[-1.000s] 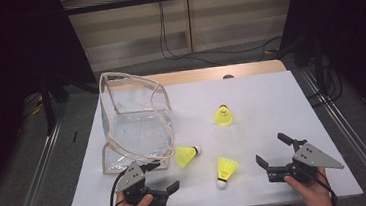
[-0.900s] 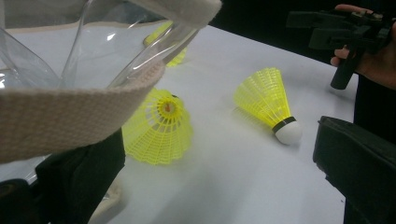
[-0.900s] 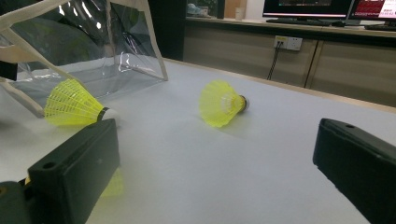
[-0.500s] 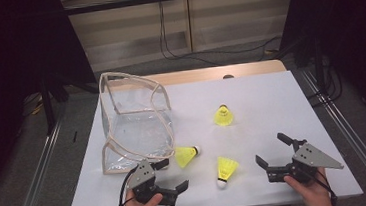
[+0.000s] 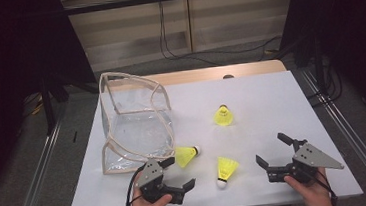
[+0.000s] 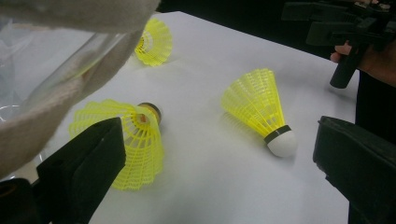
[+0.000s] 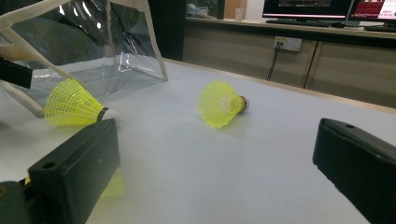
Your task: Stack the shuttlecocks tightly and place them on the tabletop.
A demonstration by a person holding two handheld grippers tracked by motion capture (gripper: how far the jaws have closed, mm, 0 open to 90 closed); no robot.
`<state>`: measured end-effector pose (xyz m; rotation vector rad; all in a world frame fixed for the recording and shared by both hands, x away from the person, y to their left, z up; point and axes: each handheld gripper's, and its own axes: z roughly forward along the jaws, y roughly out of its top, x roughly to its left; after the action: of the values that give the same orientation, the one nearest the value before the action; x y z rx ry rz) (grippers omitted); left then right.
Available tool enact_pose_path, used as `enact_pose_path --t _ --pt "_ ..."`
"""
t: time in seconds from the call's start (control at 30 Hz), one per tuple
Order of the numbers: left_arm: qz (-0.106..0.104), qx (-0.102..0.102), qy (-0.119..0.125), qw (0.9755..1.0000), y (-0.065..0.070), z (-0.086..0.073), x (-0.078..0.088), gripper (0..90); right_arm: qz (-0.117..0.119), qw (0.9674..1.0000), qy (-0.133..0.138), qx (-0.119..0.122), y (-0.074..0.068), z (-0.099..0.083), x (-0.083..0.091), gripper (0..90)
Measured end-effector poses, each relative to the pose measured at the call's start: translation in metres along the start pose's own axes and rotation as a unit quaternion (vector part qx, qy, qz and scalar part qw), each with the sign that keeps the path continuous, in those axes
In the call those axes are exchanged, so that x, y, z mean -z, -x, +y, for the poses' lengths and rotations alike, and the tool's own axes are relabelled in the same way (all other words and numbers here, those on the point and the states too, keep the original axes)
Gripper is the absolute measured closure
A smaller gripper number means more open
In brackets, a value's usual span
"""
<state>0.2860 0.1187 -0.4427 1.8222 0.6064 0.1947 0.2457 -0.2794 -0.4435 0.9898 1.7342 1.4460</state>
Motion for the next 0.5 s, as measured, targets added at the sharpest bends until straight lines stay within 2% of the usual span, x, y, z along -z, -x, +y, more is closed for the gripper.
enact_pose_path --t 0.23,0.37,0.5 --pt "0.022 0.003 -0.004 0.9998 0.005 0.003 -0.007 2.0 0.000 1.0000 -0.001 0.000 0.000 0.000 0.000 0.1" --pt "0.025 -0.005 -0.012 0.9996 0.009 0.004 -0.011 2.4 0.001 1.0000 0.000 0.001 0.000 0.000 0.000 0.1" --pt "0.026 0.001 -0.012 0.9996 0.010 0.004 -0.015 3.8 0.002 1.0000 -0.001 0.000 0.000 0.000 0.001 0.1"
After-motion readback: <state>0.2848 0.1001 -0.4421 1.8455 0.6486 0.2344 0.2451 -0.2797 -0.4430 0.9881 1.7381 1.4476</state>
